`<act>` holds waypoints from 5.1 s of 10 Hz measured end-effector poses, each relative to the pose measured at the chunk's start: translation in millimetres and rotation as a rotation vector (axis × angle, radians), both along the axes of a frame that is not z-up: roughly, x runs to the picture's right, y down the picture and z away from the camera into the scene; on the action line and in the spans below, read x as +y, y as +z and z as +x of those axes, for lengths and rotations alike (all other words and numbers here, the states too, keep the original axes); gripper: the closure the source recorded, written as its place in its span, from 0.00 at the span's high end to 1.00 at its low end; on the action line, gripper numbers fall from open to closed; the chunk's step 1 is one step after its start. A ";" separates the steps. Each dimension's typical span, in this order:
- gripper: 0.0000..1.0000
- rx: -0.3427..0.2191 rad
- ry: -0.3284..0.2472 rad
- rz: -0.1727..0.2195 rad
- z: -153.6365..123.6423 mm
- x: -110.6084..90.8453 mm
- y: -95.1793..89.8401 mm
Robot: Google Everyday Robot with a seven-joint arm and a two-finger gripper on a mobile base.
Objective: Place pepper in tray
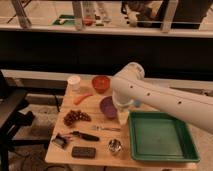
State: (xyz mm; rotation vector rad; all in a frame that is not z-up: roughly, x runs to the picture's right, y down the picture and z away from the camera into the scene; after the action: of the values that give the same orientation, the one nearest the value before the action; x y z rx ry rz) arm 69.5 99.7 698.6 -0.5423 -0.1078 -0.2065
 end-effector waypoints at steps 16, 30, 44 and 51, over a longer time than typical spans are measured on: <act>0.80 -0.013 0.030 0.014 -37.9 -1.0 13.5; 0.80 -0.100 0.118 0.005 -67.3 0.6 51.2; 0.80 -0.160 0.174 0.005 -82.3 1.1 106.6; 0.80 -0.231 0.063 0.058 -114.1 -27.7 102.9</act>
State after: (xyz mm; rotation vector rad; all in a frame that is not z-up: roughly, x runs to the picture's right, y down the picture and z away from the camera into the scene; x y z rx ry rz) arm -44.6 72.0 801.5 -0.4553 -0.3419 -0.2094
